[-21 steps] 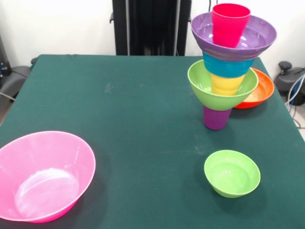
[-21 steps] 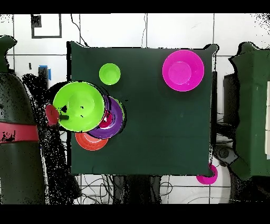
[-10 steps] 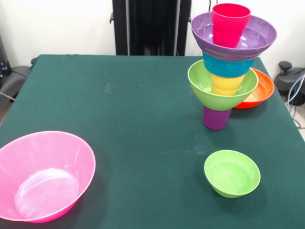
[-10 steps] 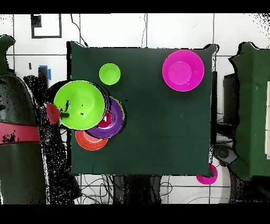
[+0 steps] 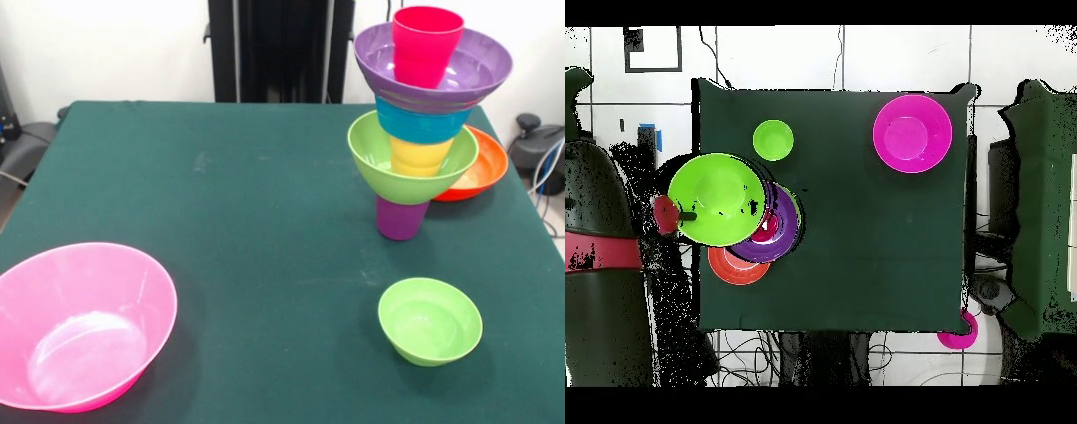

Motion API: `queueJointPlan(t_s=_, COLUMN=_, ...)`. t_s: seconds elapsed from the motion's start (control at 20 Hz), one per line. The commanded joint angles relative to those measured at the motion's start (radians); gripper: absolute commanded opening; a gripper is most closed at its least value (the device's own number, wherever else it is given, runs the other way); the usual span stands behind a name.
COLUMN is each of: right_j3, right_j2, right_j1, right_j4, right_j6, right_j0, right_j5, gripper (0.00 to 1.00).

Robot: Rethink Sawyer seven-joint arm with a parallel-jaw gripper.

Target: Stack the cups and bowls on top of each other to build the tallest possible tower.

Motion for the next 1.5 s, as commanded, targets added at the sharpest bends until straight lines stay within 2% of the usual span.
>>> queueJointPlan(t_s=0.05, right_j3=0.101, right_j2=0.036, right_j1=0.066, right_j4=-0.010, right_j6=0.178, right_j0=0.006, right_j5=-0.050, gripper=0.00)
queueJointPlan(t_s=1.5, right_j3=0.124, right_j2=0.026, right_j1=0.092, right_j4=-0.003, right_j6=0.211, right_j0=0.012, right_j5=-0.115, gripper=0.00)
